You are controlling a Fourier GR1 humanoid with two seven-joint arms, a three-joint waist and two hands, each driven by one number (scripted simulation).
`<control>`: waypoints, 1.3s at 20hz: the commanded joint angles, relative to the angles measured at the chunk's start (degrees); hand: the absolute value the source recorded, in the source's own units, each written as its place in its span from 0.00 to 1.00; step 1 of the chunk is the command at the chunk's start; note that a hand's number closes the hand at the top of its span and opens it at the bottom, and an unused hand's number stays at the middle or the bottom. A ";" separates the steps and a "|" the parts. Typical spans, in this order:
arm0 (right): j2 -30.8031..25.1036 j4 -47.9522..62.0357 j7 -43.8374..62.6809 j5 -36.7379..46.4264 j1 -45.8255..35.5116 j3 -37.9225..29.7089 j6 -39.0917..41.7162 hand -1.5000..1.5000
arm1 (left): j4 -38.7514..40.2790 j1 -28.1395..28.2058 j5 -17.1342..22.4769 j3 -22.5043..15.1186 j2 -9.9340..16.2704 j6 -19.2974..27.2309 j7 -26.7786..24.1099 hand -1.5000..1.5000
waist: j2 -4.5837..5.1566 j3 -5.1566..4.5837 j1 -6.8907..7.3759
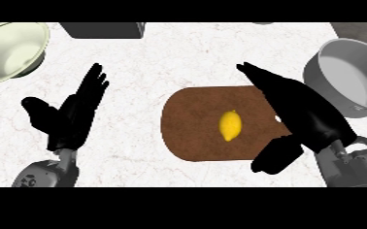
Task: Pick the lemon from the cutting board and place it in the pot
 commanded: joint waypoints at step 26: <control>13.71 9.53 6.33 19.95 6.94 6.68 2.12 0.00 | -1.01 -0.82 -1.98 4.52 -2.44 -4.18 3.93 0.50 | -0.04 0.06 -0.44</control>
